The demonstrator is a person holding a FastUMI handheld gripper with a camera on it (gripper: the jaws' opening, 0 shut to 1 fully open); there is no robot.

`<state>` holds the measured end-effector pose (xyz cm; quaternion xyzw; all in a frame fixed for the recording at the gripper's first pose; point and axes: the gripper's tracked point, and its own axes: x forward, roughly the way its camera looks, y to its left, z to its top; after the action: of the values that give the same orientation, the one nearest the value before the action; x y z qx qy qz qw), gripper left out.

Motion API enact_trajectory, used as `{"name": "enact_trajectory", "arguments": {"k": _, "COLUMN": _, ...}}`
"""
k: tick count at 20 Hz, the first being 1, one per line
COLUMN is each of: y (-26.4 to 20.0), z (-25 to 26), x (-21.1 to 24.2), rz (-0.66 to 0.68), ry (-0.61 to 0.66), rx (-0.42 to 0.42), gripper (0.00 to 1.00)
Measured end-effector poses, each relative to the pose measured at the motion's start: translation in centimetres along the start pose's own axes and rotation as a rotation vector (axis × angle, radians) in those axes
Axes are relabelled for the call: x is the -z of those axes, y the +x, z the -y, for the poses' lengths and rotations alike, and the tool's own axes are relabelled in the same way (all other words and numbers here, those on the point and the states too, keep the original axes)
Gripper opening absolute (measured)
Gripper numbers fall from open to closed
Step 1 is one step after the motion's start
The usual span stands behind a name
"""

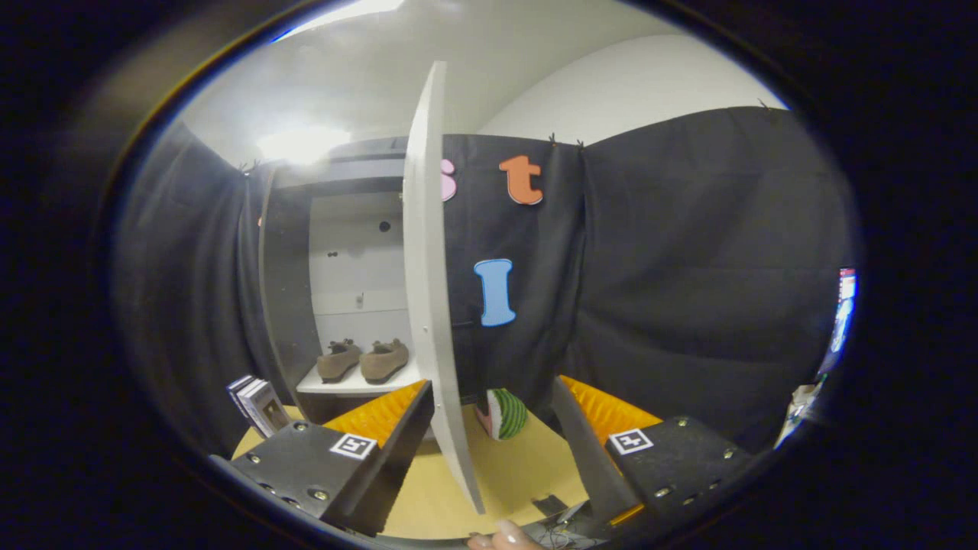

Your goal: Open the shoe cabinet door, grab the shoes and put them into the shoe cabinet, then close the shoe cabinet door.

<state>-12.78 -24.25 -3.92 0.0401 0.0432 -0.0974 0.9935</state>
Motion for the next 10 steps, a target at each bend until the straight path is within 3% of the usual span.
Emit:
{"name": "enact_trajectory", "arguments": {"k": 7, "y": 7.0, "z": -0.4, "x": 0.7, "rz": -0.055, "ry": 0.020, "rx": -0.252, "gripper": 0.98}}
{"name": "enact_trajectory", "arguments": {"k": 10, "y": 8.9, "z": -1.1, "x": 0.4, "rz": -0.052, "ry": -0.006, "rx": -0.296, "gripper": 0.96}}
